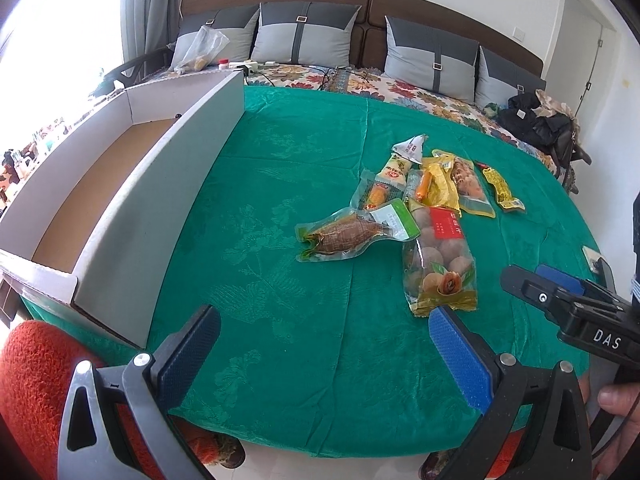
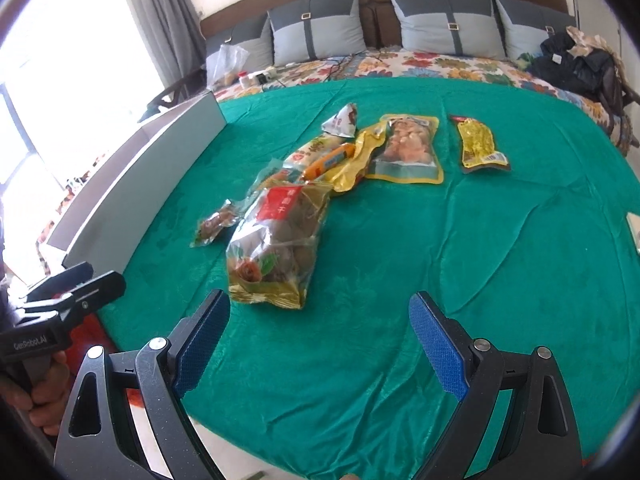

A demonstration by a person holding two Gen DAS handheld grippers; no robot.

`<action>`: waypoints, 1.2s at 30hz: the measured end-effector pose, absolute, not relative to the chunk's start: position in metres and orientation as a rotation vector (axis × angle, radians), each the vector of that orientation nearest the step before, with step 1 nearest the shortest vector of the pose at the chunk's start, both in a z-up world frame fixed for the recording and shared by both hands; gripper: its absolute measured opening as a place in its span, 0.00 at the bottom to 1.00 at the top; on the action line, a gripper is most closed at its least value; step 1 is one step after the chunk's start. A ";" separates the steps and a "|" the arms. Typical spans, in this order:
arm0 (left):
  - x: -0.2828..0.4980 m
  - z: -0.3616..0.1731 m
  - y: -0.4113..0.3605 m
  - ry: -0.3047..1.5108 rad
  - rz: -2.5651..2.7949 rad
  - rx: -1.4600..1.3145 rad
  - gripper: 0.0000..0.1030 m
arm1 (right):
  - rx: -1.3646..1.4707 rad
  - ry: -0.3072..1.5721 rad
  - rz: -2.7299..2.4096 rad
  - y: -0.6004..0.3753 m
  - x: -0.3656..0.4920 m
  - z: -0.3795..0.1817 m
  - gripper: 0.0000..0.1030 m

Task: Organize snacks
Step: 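Move the right tool to the longan bag and close on it, then grasp the green-labelled meat pack with the left tool while the right tool holds the longan bag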

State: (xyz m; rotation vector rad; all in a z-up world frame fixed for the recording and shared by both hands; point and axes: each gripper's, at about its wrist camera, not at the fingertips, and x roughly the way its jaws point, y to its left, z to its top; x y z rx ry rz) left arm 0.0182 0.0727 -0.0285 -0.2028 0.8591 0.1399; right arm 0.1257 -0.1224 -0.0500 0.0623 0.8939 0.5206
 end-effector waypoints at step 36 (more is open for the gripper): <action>0.075 -0.111 0.026 1.115 0.055 -0.029 1.00 | -0.056 0.974 0.213 -0.226 0.172 -0.098 0.74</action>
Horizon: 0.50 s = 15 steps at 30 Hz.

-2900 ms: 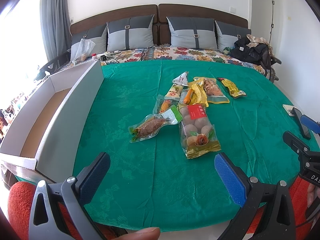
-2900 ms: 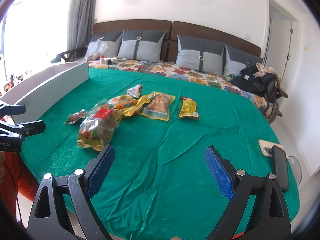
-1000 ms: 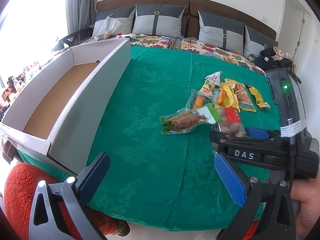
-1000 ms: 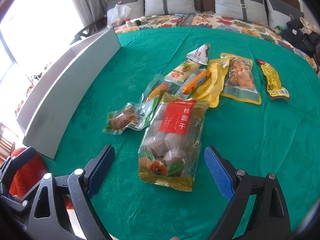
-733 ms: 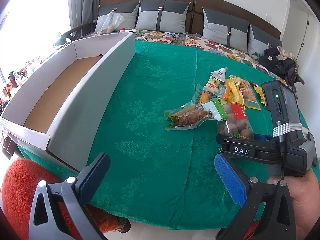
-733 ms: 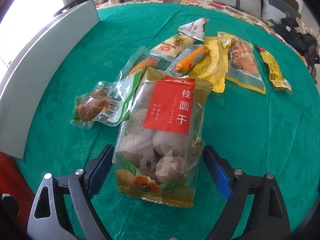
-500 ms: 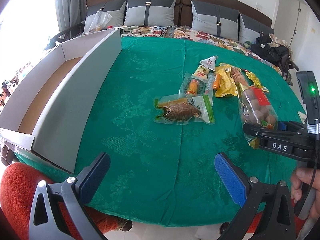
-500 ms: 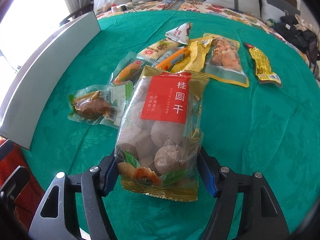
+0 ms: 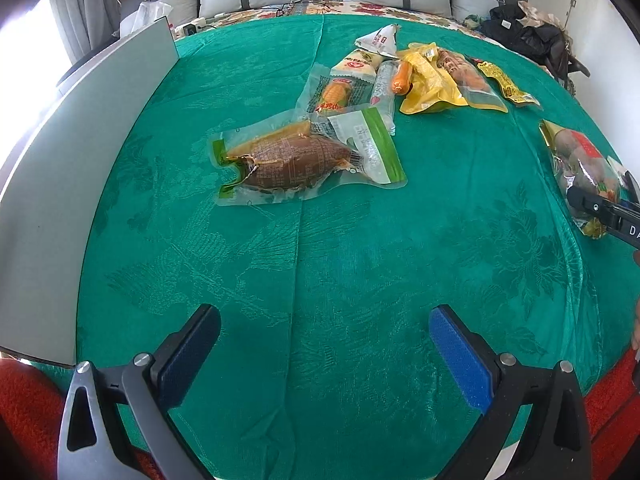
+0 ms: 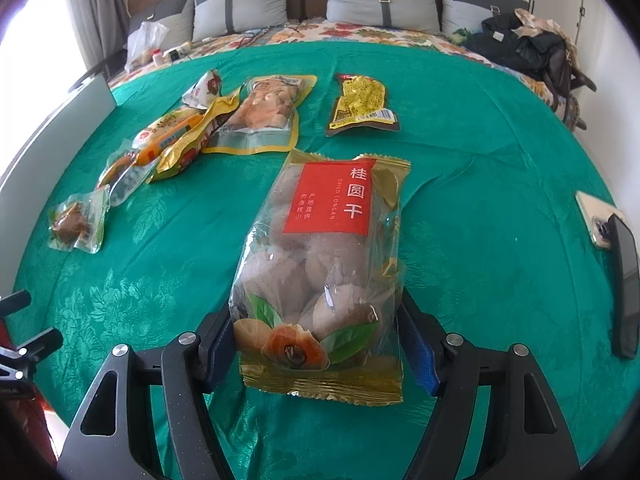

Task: Organize snacks
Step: 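Grasp the green-labelled meat pack with the left tool while the right tool holds the longan bag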

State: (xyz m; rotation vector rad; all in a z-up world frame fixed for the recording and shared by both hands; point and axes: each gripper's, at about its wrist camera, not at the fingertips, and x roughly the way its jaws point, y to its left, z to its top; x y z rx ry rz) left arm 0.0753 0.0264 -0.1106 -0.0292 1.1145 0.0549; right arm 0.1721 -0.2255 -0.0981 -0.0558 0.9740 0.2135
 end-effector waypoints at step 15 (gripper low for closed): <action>0.077 -0.117 0.029 1.064 0.088 -0.065 1.00 | -0.113 1.001 0.213 -0.219 0.172 -0.112 0.87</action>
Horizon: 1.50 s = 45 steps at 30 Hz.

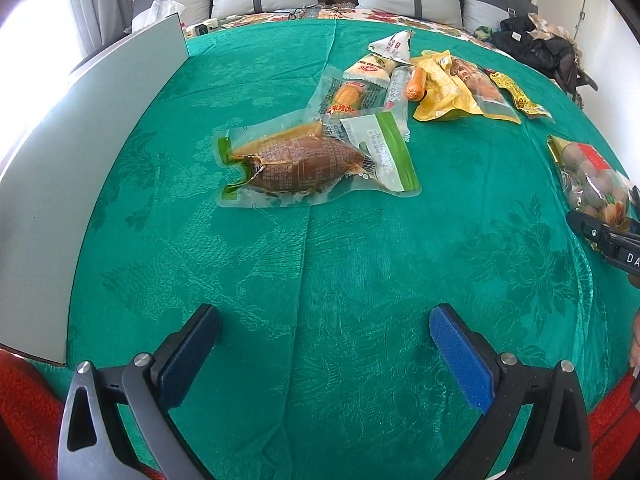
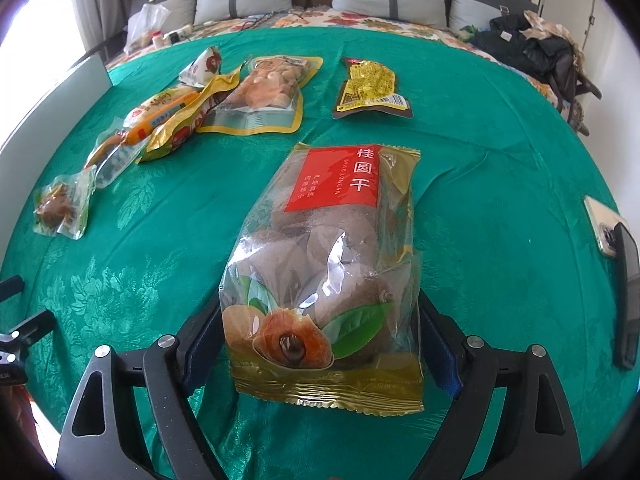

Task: Organize snacks
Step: 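Grasp the green-labelled meat pack with the left tool while the right tool holds the longan bag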

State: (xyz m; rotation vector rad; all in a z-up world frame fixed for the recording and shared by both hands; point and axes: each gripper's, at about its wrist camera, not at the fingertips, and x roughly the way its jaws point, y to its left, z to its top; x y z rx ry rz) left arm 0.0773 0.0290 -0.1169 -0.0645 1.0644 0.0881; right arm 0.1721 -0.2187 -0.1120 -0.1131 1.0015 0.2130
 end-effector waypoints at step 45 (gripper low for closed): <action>0.133 -0.050 0.053 1.095 -0.244 0.119 1.00 | -0.122 0.959 0.224 -0.217 0.169 -0.113 0.88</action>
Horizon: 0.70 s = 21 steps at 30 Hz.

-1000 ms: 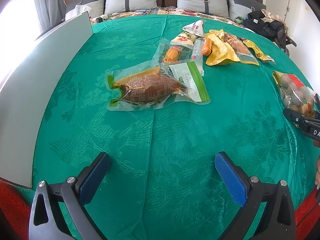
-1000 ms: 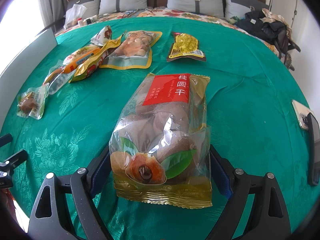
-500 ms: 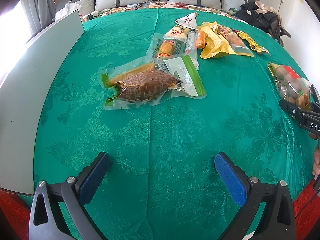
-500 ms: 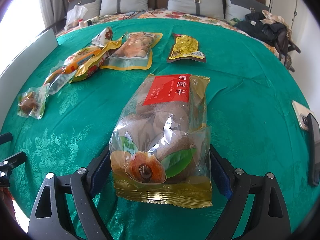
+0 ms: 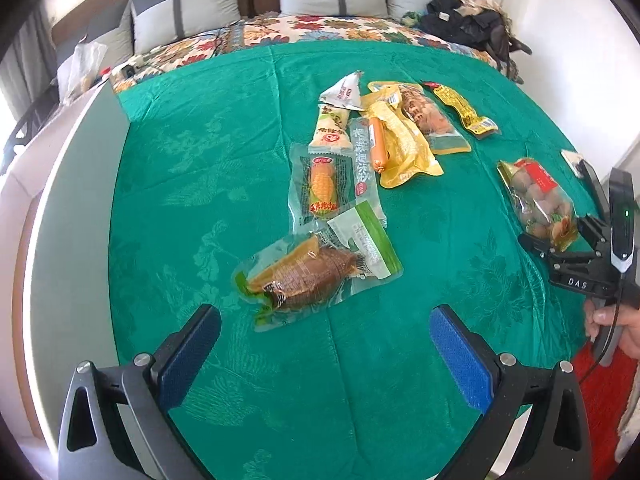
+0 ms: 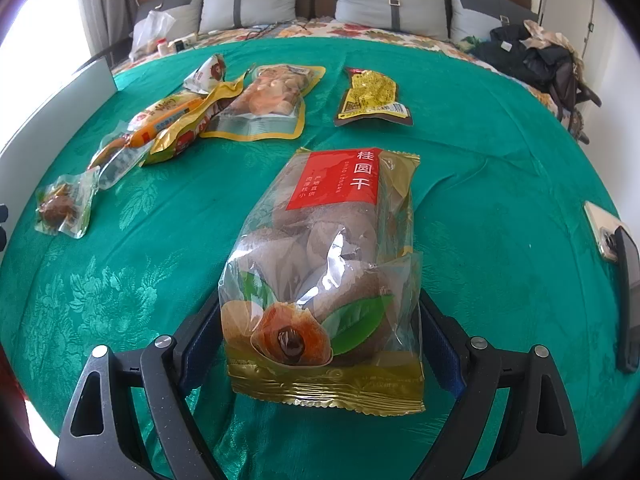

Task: Organize snacks
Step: 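Grasp the green-labelled meat pack with the left tool while the right tool holds the longan bag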

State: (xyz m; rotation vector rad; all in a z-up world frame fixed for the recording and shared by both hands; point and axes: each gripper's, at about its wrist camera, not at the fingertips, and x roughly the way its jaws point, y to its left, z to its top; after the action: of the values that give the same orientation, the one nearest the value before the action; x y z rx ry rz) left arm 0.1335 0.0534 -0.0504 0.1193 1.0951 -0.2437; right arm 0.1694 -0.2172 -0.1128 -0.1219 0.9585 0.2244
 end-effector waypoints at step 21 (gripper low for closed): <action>0.159 -0.102 0.010 1.318 -0.546 0.321 0.98 | -0.122 0.952 0.227 -0.218 0.169 -0.115 0.88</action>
State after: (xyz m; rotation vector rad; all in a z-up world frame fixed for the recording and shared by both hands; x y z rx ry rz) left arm 0.1586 0.0099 -0.1024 0.3212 1.3179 -0.5461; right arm 0.1695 -0.2175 -0.1154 -0.1220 0.9521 0.2270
